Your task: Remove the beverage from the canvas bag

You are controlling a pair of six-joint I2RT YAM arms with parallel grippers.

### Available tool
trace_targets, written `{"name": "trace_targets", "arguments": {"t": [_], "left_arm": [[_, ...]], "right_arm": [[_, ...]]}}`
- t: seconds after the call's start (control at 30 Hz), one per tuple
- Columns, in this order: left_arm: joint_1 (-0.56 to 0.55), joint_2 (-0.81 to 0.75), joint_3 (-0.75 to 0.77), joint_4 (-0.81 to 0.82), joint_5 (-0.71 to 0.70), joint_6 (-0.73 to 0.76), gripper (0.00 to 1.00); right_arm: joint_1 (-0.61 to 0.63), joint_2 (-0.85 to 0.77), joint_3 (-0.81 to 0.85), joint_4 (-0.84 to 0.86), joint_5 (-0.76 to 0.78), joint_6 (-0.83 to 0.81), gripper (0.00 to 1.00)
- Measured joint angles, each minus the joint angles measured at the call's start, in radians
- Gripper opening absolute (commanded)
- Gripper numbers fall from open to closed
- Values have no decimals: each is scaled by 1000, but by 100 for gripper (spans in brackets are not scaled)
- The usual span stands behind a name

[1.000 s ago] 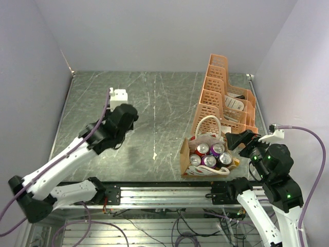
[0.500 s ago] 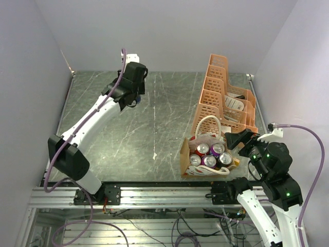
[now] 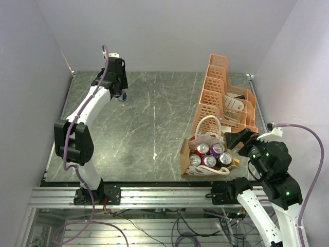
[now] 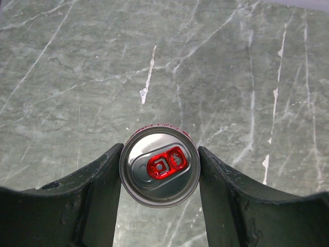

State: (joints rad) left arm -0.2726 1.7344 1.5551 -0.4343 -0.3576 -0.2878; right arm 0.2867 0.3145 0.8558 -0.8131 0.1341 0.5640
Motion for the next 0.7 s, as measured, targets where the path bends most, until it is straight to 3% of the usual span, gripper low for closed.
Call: {"name": "trace_targets", "arguments": {"t": [0.27,0.7], "left_arm": [[47,80,-7,56,96,35,7],[43,142,-47,101,93,98,7]], "right_arm": [[-1,7,0,0,1,0,93],[-2,8,0,0,-2,0,93]]}}
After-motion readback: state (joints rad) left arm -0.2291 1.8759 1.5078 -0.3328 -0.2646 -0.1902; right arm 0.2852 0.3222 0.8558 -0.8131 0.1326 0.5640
